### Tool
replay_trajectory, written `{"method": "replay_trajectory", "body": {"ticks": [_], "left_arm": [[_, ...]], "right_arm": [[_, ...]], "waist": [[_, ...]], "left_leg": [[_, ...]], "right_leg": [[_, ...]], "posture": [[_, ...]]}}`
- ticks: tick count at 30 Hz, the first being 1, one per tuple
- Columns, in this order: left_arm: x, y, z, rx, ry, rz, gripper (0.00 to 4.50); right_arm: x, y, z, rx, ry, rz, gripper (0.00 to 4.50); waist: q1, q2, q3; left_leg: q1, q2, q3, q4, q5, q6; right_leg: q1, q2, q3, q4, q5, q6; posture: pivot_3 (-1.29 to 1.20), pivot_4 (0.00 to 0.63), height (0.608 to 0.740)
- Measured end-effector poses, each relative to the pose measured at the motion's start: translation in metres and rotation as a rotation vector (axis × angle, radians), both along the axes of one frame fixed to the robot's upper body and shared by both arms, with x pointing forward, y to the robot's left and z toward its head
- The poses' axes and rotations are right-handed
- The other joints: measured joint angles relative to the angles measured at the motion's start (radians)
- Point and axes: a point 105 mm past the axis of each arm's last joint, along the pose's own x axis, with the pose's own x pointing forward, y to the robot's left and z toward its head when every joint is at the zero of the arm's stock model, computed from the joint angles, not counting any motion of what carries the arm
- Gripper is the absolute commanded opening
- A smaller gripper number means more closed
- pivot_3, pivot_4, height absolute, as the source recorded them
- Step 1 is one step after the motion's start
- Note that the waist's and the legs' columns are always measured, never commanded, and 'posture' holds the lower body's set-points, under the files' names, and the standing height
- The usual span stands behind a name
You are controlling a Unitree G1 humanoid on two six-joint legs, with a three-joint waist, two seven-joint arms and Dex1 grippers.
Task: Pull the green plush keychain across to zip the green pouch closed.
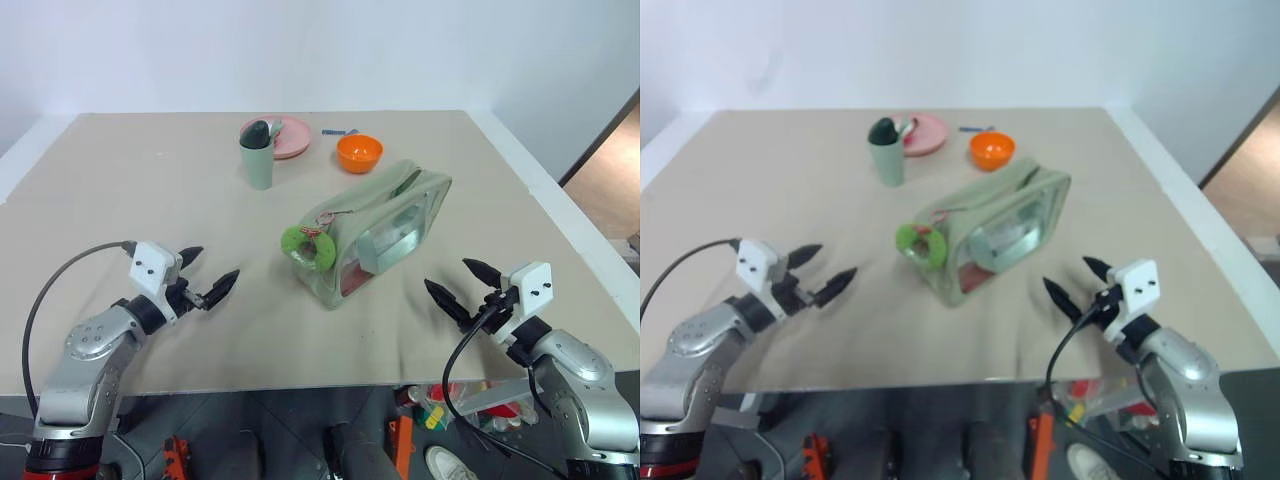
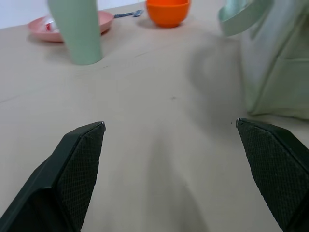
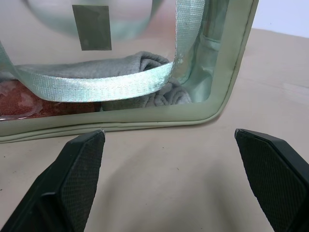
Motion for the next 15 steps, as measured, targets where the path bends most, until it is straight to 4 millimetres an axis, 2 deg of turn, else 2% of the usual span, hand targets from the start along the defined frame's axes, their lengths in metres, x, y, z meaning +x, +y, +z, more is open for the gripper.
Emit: {"method": "replay_trajectory", "body": {"ticks": [2,4,5,7,9,11,13,15], "left_arm": [[-0.003,-0.011,0.02,-0.007,-0.017,-0.1,4.5],[-0.013,-0.023,0.045,0.035,-0.039,-0.235,4.5],[-0.019,-0.032,0.059,0.052,-0.057,-0.306,4.5],[-0.03,-0.044,0.075,0.068,-0.06,-0.413,4.5],[-0.039,-0.053,0.08,0.079,-0.025,-0.503,4.5],[-0.046,-0.063,0.082,0.073,0.004,-0.576,4.5],[-0.05,-0.069,0.08,0.061,0.033,-0.618,4.5],[-0.052,-0.074,0.079,0.06,0.051,-0.644,4.5]], "right_arm": [[0.0,0.001,0.003,-0.01,0.01,0.03,4.46],[0.004,0.0,0.022,-0.067,-0.001,0.093,4.46],[0.007,0.0,0.036,-0.119,-0.022,0.13,4.46],[0.013,0.003,0.067,-0.247,-0.076,0.23,4.46],[0.026,0.007,0.113,-0.42,-0.171,0.314,4.46],[0.031,0.021,0.151,-0.591,-0.297,0.402,4.46],[0.035,0.04,0.16,-0.727,-0.369,0.493,4.46],[0.045,0.055,0.154,-0.805,-0.39,0.572,4.46]], "waist": [[0.0,0.001,0.001],[-0.001,0.002,0.003],[-0.002,0.003,0.004],[-0.005,0.004,0.004],[-0.014,0.006,0.006],[-0.018,0.005,0.006],[-0.024,0.001,0.005],[-0.026,0.0,0.005]], "left_leg": [[0.0,0.0,0.0,0.001,0.0,0.0],[-0.001,-0.001,0.001,0.002,0.0,0.0],[0.0,-0.001,0.003,0.002,0.0,0.0],[0.001,-0.001,0.004,0.002,0.0,0.0],[0.003,-0.001,0.005,0.002,0.0,0.001],[0.005,-0.001,0.003,0.0,0.0,0.001],[0.006,0.001,0.001,-0.002,0.0,0.001],[0.004,0.002,0.0,-0.003,0.0,0.001]], "right_leg": [[0.0,0.0,0.0,0.0,0.0,0.0],[-0.001,0.0,0.002,0.0,0.001,0.001],[0.0,-0.001,0.003,0.0,0.001,0.001],[0.001,-0.001,0.004,0.0,0.001,0.002],[0.0,0.0,0.005,0.0,0.001,0.002],[0.002,0.001,0.003,0.0,0.001,0.001],[0.002,0.002,0.0,0.0,0.0,-0.001],[0.001,0.003,0.0,0.0,0.0,-0.001]], "posture": [[0.0,0.15,0.74],[0.0,0.15,0.74],[0.0,0.15,0.74],[0.0,0.15,0.74],[0.0,0.15,0.74],[0.0,0.15,0.74],[0.0,0.15,0.74],[0.0,0.15,0.74]]}}
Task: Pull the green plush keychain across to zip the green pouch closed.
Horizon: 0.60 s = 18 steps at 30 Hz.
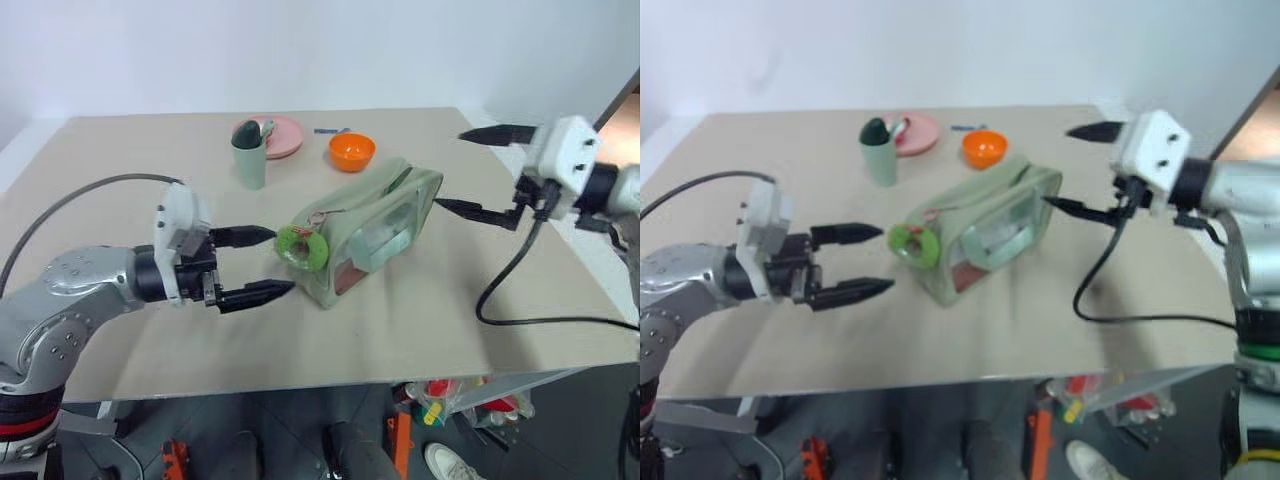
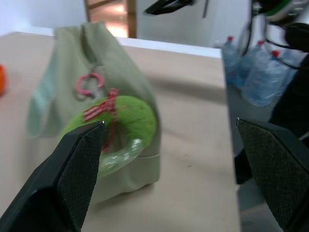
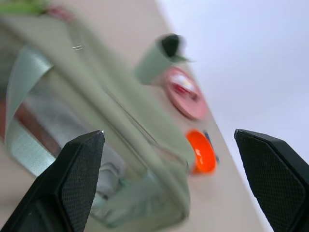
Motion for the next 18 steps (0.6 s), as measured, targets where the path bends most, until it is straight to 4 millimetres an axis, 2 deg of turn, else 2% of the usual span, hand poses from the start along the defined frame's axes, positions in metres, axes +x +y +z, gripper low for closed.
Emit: {"method": "replay_trajectory", "body": {"ticks": [3,7,10,16,18], "left_arm": [[0.0,-0.005,0.001,-0.004,-0.009,-0.006,4.5],[0.003,-0.005,0.002,-0.005,-0.014,0.016,4.5],[0.004,-0.006,0.002,-0.012,-0.023,0.038,4.5],[0.006,-0.005,0.001,-0.016,-0.032,0.077,4.5],[0.006,-0.005,0.001,-0.015,-0.034,0.079,4.5]], "right_arm": [[0.011,0.019,-0.018,-0.095,0.014,0.092,4.46],[0.015,0.025,-0.027,-0.196,-0.005,0.153,4.46],[0.017,0.031,-0.032,-0.222,-0.023,0.192,3.59],[0.017,0.032,-0.033,-0.281,-0.049,0.231,3.59],[0.018,0.03,-0.035,-0.29,-0.042,0.235,3.15]], "waist": [[0.001,0.001,0.0],[0.005,0.001,0.0],[0.012,0.001,0.0],[0.017,0.001,0.0],[0.018,0.001,0.0]], "left_leg": [[-0.005,-0.001,-0.001,0.0,-0.001,0.0],[-0.008,-0.003,-0.003,0.0,-0.003,-0.002],[-0.008,-0.004,-0.002,0.001,-0.004,-0.004],[-0.007,-0.004,-0.003,0.002,-0.004,-0.004],[-0.006,-0.004,-0.003,0.003,-0.003,-0.004]], "right_leg": [[-0.003,-0.001,0.0,0.0,0.001,0.005],[-0.005,-0.004,-0.001,0.0,0.0,0.005],[-0.004,-0.005,-0.001,0.0,0.001,0.004],[-0.003,-0.004,-0.002,0.0,0.0,0.005],[-0.002,-0.004,-0.002,0.001,-0.001,0.007]], "posture": [[0.0,0.15,0.74],[0.0,0.15,0.74],[0.0,0.15,0.74],[0.0,0.15,0.74],[0.0,0.15,0.74]]}}
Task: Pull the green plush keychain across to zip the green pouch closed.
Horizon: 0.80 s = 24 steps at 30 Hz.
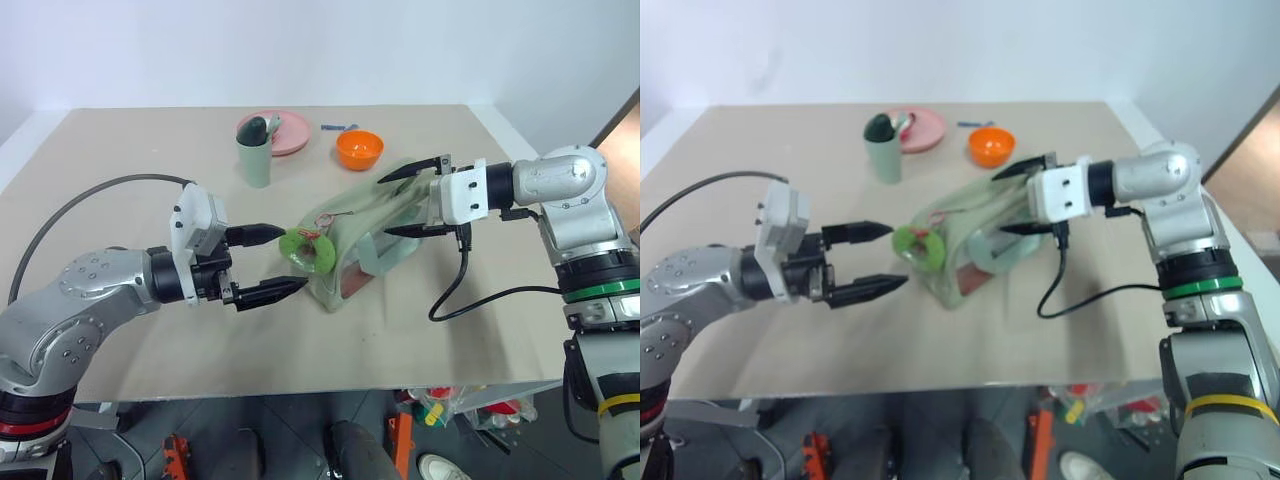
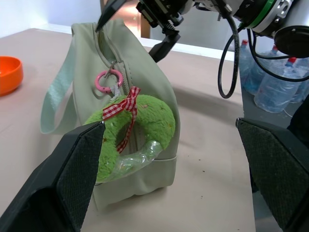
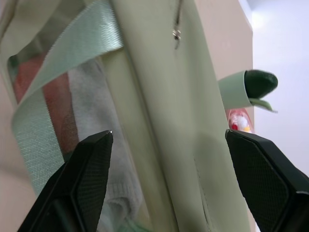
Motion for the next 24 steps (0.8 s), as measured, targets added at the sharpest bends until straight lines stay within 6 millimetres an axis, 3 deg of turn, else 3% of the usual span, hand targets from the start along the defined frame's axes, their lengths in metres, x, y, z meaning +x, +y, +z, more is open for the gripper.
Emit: {"method": "replay_trajectory", "body": {"ticks": [9,18,24], "left_arm": [[0.002,0.0,0.0,-0.005,-0.006,0.021,4.5],[0.003,-0.003,-0.001,-0.009,-0.018,0.02,4.5],[0.01,0.005,-0.003,0.007,-0.034,0.048,4.5]], "right_arm": [[-0.002,-0.001,-0.006,-0.035,0.032,0.01,0.07],[-0.001,0.001,-0.003,-0.023,0.076,-0.022,0.02],[-0.003,0.021,0.019,0.052,0.114,-0.113,0.02]], "waist": [[0.001,0.0,0.0],[0.001,0.0,0.0],[0.002,0.001,0.0]], "left_leg": [[0.001,0.0,0.0,0.001,0.0,0.0],[0.001,0.0,0.0,0.002,0.0,0.0],[0.001,0.0,-0.001,0.002,0.0,-0.001]], "right_leg": [[0.0,0.0,0.0,0.002,0.0,0.0],[0.0,0.0,0.0,0.003,0.0,0.0],[-0.001,0.001,0.0,0.005,0.0,-0.001]], "posture": [[0.0,0.15,0.74],[0.0,0.15,0.74],[0.0,0.15,0.74]]}}
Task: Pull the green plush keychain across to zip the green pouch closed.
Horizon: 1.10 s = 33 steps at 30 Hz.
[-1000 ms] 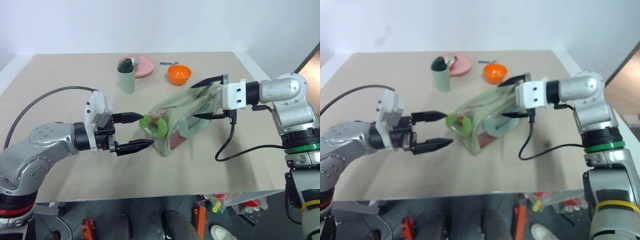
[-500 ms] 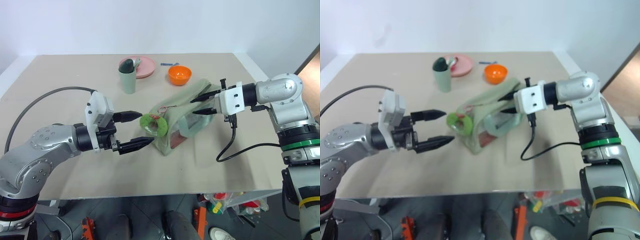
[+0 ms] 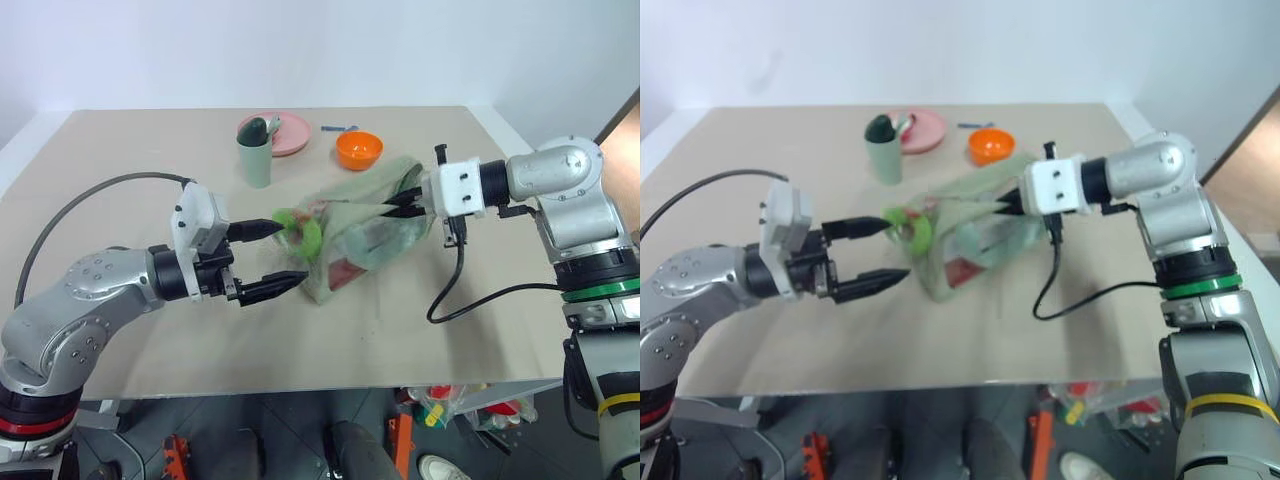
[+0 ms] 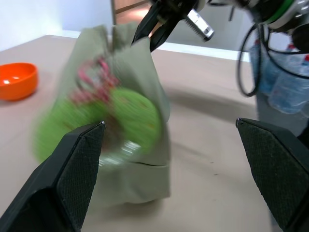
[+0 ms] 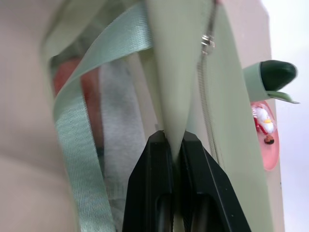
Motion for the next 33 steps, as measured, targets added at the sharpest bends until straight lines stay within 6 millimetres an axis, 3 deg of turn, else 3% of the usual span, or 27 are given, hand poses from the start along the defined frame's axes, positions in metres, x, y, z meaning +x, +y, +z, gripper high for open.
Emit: {"method": "replay_trajectory", "body": {"ticks": [5,12,20,28,33], "left_arm": [[0.001,0.003,0.001,0.01,-0.011,0.001,4.5],[0.002,0.009,0.003,0.016,-0.028,0.028,4.5],[0.004,0.012,-0.003,0.029,-0.034,0.058,4.5],[0.004,0.008,-0.006,0.032,-0.04,0.053,4.5],[0.003,0.006,-0.008,0.036,-0.034,0.043,4.5]], "right_arm": [[-0.001,0.009,0.013,0.007,-0.046,-0.075,0.02],[0.008,0.016,-0.002,-0.103,-0.083,-0.232,0.02],[0.008,0.034,-0.01,-0.056,-0.028,-0.324,0.02],[-0.001,0.037,-0.011,0.083,0.121,-0.327,2.7],[-0.014,0.034,0.015,0.322,0.223,-0.269,4.46]], "waist": [[0.006,0.0,0.0],[0.005,0.0,0.0],[0.005,0.0,0.0],[0.004,0.0,0.0],[0.004,0.0,0.0]], "left_leg": [[-0.001,0.0,0.0,0.0,0.0,0.0],[-0.001,0.0,0.0,0.0,0.0,0.0],[-0.003,-0.001,0.0,0.001,0.0,-0.001],[-0.003,0.0,0.0,0.001,0.0,-0.001],[-0.003,0.0,0.0,0.001,0.0,-0.001]], "right_leg": [[0.0,0.0,-0.001,0.0,-0.001,0.0],[-0.002,0.0,-0.001,0.001,-0.001,0.0],[-0.008,0.0,0.0,0.009,-0.004,-0.002],[-0.008,0.0,0.0,0.01,-0.004,-0.003],[-0.008,0.0,0.0,0.01,-0.004,-0.002]], "posture": [[0.0,0.15,0.74],[0.0,0.15,0.74],[0.0,0.15,0.74],[0.0,0.15,0.74],[0.0,0.15,0.74]]}}
